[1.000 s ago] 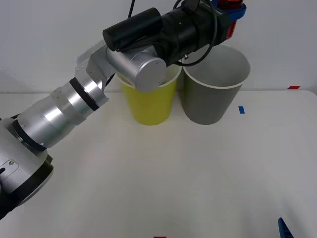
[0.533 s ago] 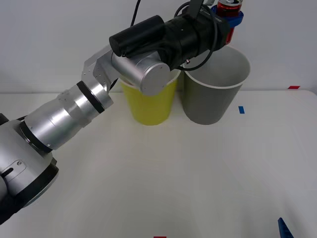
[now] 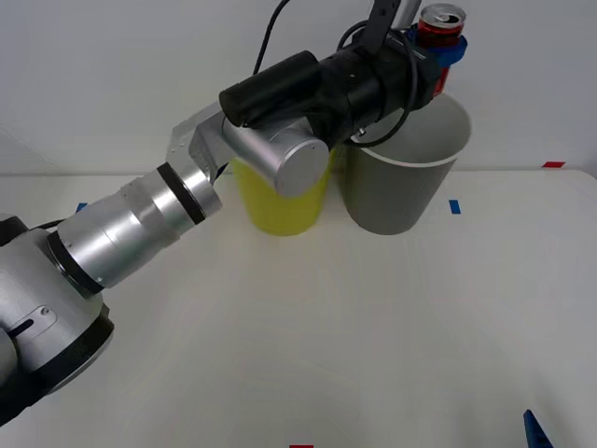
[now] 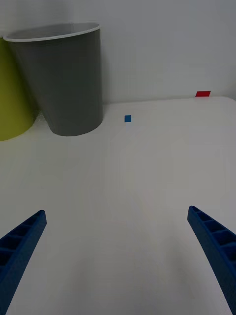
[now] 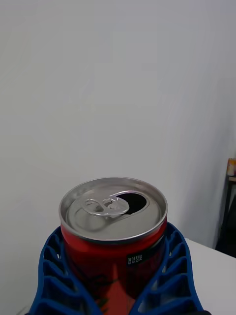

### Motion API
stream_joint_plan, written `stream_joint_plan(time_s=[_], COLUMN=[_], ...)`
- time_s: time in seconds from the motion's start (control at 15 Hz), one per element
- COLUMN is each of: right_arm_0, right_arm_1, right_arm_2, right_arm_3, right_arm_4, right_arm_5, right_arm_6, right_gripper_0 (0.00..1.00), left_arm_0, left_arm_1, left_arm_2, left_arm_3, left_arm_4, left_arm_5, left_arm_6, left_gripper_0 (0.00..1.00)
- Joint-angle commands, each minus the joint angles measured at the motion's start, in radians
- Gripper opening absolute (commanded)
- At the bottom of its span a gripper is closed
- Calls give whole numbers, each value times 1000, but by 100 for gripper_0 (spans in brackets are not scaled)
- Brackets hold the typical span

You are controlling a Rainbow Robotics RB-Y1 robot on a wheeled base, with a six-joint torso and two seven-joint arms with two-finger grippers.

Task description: Put cans in the gray bin and PET bottles in the light green bin.

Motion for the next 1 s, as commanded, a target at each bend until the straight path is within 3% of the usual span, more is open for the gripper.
stream_joint_plan(time_s=[0.07,0.6,0.8,1.0], right_arm_0=[0,0,0,0], right_arm_1=[0,0,0,0], right_arm_2=[0,0,0,0], right_arm_3=[0,0,0,0], right_arm_4=[0,0,0,0], right_arm_5=[0,0,0,0], right_arm_6=[0,0,0,0], right_gripper_0=[100,100,100,100], left_arm_0=[0,-8,-48,-65], left_arm_1=[-2,-9,-17,-20], left_arm_2=[-2,-3,-69,-86], left_arm_3=[2,8,91,108], left_arm_4=[1,3,10,29], left_arm_5=[0,-31,-140,-155], left_arm_6=[5,9,15,29], left_gripper_0=[0,0,0,0])
